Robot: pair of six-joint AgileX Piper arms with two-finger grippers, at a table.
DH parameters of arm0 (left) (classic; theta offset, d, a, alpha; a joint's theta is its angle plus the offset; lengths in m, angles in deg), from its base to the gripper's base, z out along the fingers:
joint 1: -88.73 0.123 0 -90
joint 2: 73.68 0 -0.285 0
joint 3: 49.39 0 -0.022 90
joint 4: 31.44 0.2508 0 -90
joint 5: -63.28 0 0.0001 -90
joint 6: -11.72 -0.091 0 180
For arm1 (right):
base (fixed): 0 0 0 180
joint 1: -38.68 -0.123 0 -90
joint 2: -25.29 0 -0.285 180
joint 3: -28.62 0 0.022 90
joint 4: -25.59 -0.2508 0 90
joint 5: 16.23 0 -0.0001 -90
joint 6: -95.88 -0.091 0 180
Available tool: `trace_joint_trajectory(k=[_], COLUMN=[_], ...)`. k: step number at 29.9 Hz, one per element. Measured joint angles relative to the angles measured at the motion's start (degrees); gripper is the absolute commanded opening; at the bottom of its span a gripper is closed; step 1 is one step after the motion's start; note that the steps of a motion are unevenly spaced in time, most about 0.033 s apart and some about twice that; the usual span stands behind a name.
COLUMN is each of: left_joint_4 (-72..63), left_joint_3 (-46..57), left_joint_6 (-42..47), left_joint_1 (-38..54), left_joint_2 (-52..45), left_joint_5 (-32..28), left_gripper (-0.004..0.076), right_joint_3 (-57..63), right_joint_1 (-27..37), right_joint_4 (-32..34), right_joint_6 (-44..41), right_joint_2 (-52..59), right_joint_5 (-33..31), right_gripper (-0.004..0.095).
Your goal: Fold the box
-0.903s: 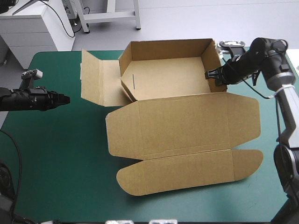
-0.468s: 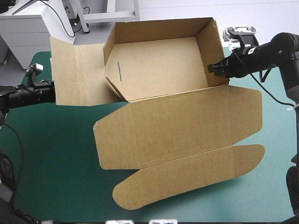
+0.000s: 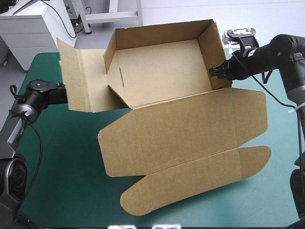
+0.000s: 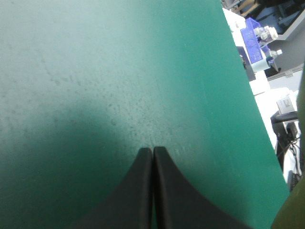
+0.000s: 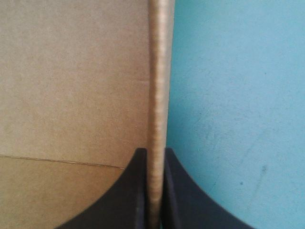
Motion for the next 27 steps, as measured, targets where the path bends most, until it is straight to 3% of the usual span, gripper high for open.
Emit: trace_joint_trajectory(k=[14, 27], left_joint_4=[-11.88, -13.88], left_joint_3=[0.00, -0.08], left_joint_6=[-0.24, -0.24], left_joint_1=[-0.69, -4.34], left_joint_2=[-0.90, -2.69], left_joint_5=[6.11, 5.49], left_gripper=[-0.0009, -0.0009], right_joint_3=[0.00, 0.00], right_joint_1=[-0.23, -0.23], right_joint_4=[11.74, 14.01], right_joint_6=[-4.28, -6.31], right_joint_2=[-0.22, -1.72], right_joint_5=[0.00, -1.01], right_gripper=[-0.0012, -0.0008])
